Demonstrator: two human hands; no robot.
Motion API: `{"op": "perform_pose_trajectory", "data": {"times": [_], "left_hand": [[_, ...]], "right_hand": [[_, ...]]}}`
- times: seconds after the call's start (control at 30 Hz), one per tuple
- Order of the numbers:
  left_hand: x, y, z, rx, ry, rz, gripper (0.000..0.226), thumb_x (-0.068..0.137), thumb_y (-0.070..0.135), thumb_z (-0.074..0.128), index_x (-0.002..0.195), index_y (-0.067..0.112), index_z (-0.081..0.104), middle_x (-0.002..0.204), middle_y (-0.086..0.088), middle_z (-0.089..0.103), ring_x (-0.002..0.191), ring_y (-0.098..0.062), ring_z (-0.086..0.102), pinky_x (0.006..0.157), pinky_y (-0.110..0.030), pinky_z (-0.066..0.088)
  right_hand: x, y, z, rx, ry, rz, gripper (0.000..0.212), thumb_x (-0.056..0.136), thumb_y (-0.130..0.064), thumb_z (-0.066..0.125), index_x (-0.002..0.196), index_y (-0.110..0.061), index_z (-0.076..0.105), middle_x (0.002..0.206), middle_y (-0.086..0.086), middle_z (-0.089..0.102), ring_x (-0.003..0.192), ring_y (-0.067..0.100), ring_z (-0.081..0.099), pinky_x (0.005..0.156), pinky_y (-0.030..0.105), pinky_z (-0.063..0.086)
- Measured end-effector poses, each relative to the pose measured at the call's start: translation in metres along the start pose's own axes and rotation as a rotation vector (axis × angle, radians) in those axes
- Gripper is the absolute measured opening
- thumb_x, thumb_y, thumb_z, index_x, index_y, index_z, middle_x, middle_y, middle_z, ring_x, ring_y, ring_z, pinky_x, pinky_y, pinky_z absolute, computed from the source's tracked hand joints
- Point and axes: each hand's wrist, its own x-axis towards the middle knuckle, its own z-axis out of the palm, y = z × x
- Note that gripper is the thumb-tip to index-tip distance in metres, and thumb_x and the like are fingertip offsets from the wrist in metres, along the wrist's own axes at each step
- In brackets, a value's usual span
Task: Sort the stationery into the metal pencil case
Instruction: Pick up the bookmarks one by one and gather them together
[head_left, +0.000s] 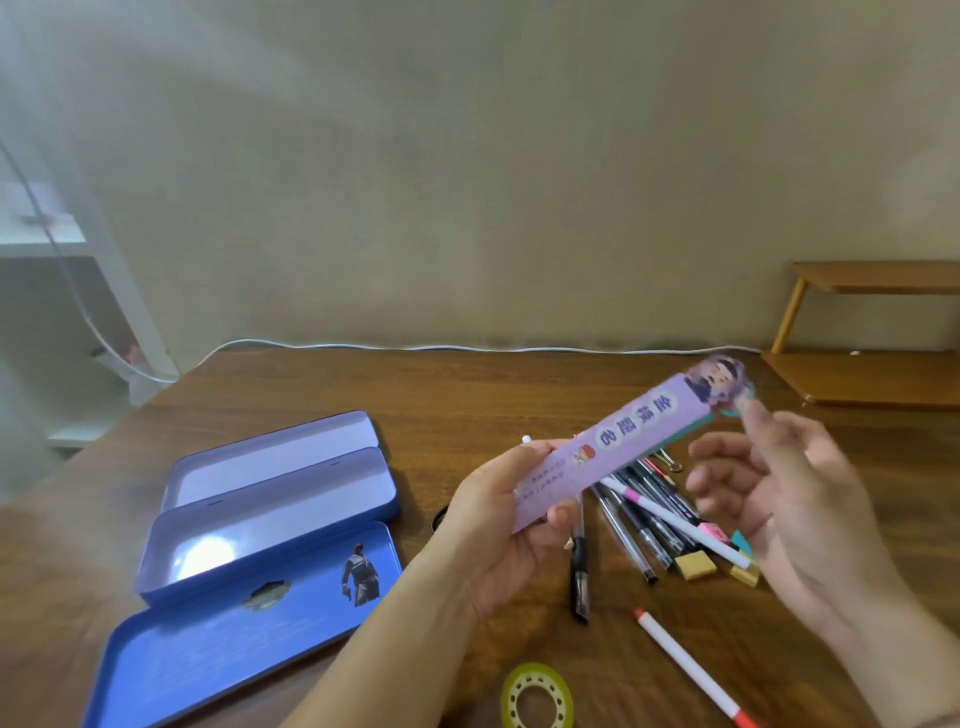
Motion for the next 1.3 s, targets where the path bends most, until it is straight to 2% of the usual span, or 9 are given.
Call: {"op": "perform_pose_trajectory", "data": {"times": [0.2,0.43,0.6,0.7,0.8,0.9,1.0,1.13,1.3], "left_hand": [[0.005,-0.013,0.007,0.212,0.114,0.41,0.032,0.103,0.016,0.043,0.095,0.01,0.073,0.076,-0.013,0.068,0.057,-0.019,0.053,0.052,-0.027,0.045],[0.005,-0.026,0.0,0.799,0.135,0.975,0.018,0.1,0.024,0.047,0.105,0.021,0.065,0.093,-0.003,0.065,0.074,-0.022,0.064,0.061,-0.037,0.055],[0.008,-0.012,-0.011,0.757,0.238,1.208,0.018,0.102,0.024,0.044,0.109,0.019,0.061,0.097,-0.007,0.061,0.076,-0.032,0.06,0.063,-0.051,0.054],[-0.001,0.008,-0.012,0.685,0.29,1.199,0.017,0.101,0.028,0.047,0.108,0.018,0.059,0.095,-0.013,0.06,0.078,-0.027,0.061,0.067,-0.044,0.054],[-0.023,0.038,-0.015,0.816,0.391,1.126,0.02,0.095,0.035,0.05,0.104,0.022,0.063,0.105,0.002,0.062,0.098,-0.016,0.061,0.084,-0.036,0.054],[-0.059,0.084,-0.052,0.928,0.605,1.223,0.011,0.087,0.026,0.058,0.097,0.025,0.063,0.104,0.004,0.061,0.102,-0.013,0.059,0.089,-0.03,0.049],[-0.105,0.129,-0.118,0.921,0.833,1.262,0.012,0.083,0.021,0.057,0.094,0.024,0.061,0.093,-0.004,0.065,0.087,-0.018,0.063,0.079,-0.032,0.052],[-0.136,0.146,-0.193,1.304,0.919,0.826,0.011,0.082,0.023,0.068,0.089,0.03,0.064,0.089,0.008,0.067,0.077,-0.008,0.062,0.074,-0.025,0.051],[-0.136,0.132,-0.226,1.676,0.659,0.411,0.034,0.078,0.042,0.072,0.11,0.03,0.066,0.111,0.017,0.06,0.105,-0.005,0.056,0.094,-0.026,0.046]], "right_hand": [[-0.015,0.015,0.018,-0.59,-0.044,-0.157,0.033,0.075,-0.052,0.07,0.078,-0.018,0.07,0.079,0.003,0.075,0.072,0.022,0.07,0.064,0.042,0.06],[-0.01,0.011,0.067,-0.549,-0.08,-0.143,0.022,0.075,-0.042,0.071,0.08,-0.02,0.072,0.075,0.002,0.075,0.072,0.018,0.072,0.07,0.045,0.06],[-0.005,0.009,0.108,-0.364,-0.057,-0.188,0.012,0.079,-0.021,0.075,0.089,-0.019,0.068,0.082,0.0,0.075,0.079,0.019,0.073,0.071,0.037,0.056],[0.0,0.007,0.138,-0.273,-0.142,-0.232,0.016,0.081,-0.015,0.074,0.095,-0.02,0.068,0.089,0.001,0.076,0.083,0.018,0.073,0.075,0.035,0.058],[0.023,0.002,0.159,-0.359,-0.325,-0.373,0.019,0.078,-0.016,0.076,0.093,-0.027,0.068,0.092,0.001,0.076,0.085,0.015,0.073,0.077,0.028,0.058],[0.047,0.004,0.179,-0.672,-0.563,-0.497,0.029,0.074,-0.017,0.08,0.092,-0.037,0.067,0.09,-0.008,0.074,0.084,0.003,0.07,0.075,0.016,0.055],[0.055,0.032,0.206,-1.123,-0.893,-0.633,0.024,0.081,-0.021,0.074,0.095,-0.038,0.065,0.091,-0.017,0.069,0.081,0.003,0.065,0.072,0.022,0.056],[0.051,0.086,0.239,-1.521,-1.062,-0.795,0.017,0.094,-0.03,0.051,0.108,-0.038,0.058,0.1,-0.016,0.058,0.094,0.014,0.057,0.073,0.031,0.049],[0.046,0.123,0.259,-1.587,-1.156,-0.717,0.022,0.09,-0.032,0.05,0.11,-0.039,0.057,0.102,-0.004,0.059,0.1,0.02,0.057,0.077,0.034,0.048]]}}
